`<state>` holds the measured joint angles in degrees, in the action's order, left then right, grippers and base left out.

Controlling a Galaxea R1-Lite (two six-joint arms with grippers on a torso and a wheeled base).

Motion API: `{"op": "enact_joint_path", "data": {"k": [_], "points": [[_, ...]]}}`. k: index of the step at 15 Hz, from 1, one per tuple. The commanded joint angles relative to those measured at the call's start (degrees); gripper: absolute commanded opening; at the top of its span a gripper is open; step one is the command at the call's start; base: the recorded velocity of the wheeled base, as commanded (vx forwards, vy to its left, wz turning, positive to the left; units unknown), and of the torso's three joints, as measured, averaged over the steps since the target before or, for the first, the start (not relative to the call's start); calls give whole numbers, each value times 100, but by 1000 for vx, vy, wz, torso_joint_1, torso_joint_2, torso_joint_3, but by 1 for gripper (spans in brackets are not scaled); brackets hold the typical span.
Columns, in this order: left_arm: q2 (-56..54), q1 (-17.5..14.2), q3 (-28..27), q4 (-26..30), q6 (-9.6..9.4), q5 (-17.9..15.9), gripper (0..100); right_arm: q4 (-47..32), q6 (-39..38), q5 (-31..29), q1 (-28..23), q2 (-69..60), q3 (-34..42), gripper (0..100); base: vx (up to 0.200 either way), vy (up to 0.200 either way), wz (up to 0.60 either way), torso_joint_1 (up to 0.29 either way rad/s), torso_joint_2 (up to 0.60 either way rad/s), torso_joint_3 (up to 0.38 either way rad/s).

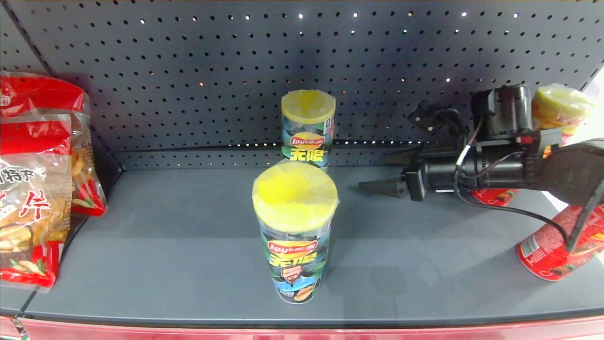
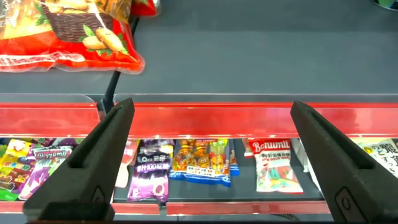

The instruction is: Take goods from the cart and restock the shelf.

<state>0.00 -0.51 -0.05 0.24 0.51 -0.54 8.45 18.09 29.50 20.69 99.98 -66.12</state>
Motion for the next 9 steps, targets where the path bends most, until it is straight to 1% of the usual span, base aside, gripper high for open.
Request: {"op": "enact_joint_path", "data": {"k": [1,3,5,8,9], "points": [[9,-2,-4,2,2,1,100,8,1,3,-21,-743,530,100,0,0,0,0,0,0],[9,-2,5,2,2,1,100,-1,1,3,23,-936,680,100,0,0,0,0,0,0],[9,-2,-4,2,2,1,100,-1,-7,3,401,-1358,943,100,0,0,0,0,0,0],[9,-2,-4,2,2,1,100,-1,-7,3,832,-1525,1075,100,0,0,0,0,0,0],[9,-2,5,2,2,-8,100,8,-7,3,1078,-1569,1066,100,0,0,0,0,0,0]]}}
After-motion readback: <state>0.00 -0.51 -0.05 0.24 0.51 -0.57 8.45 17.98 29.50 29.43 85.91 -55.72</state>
